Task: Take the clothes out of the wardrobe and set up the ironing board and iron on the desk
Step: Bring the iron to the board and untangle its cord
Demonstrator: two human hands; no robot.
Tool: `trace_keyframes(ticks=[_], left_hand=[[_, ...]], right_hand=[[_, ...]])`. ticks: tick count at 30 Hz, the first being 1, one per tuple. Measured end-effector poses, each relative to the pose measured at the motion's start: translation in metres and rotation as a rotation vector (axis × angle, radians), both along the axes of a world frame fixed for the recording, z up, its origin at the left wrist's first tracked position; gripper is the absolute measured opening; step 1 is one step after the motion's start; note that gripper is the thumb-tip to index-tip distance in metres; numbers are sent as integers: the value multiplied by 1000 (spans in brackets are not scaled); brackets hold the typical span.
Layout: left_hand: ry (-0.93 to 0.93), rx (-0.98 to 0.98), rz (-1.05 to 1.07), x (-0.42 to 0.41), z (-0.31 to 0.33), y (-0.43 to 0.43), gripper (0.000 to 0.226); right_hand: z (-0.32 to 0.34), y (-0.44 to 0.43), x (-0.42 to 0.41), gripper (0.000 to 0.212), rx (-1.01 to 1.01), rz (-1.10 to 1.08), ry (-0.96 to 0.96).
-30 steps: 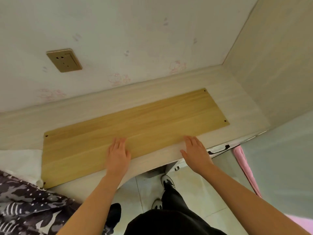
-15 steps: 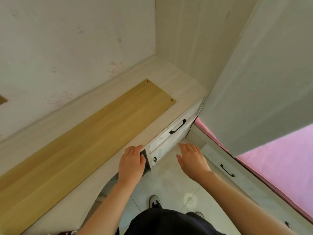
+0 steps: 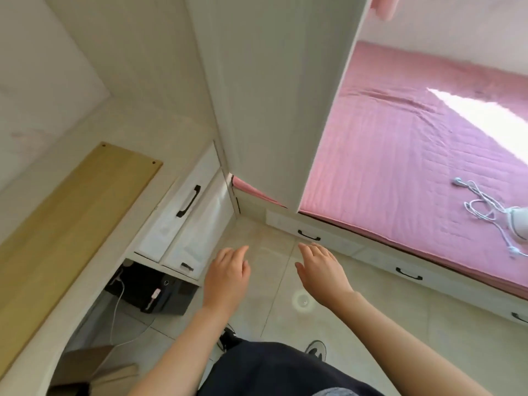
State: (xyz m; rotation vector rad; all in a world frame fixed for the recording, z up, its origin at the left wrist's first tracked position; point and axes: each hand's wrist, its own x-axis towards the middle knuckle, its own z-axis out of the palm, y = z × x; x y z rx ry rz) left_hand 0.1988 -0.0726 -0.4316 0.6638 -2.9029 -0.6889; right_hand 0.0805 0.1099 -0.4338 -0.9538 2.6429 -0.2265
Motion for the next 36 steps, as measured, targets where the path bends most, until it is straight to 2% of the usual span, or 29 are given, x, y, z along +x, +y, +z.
trace_keyframes(ticks=[9, 16, 27, 36], left_hand=[[5, 35, -261, -89, -10, 167, 36], [-18, -16, -495, -140, -11, 273, 35], [-14, -120, -769, -235, -13, 356, 41], [-118, -143, -878, -380, -26, 415, 58]], right_hand=[[-8, 178, -28, 49, 28, -256, -8], [-10, 292, -38, 53, 80, -451, -30], [-16, 386, -81, 54, 72, -718, -43], [-15, 446, -206, 57, 89, -859, -61]])
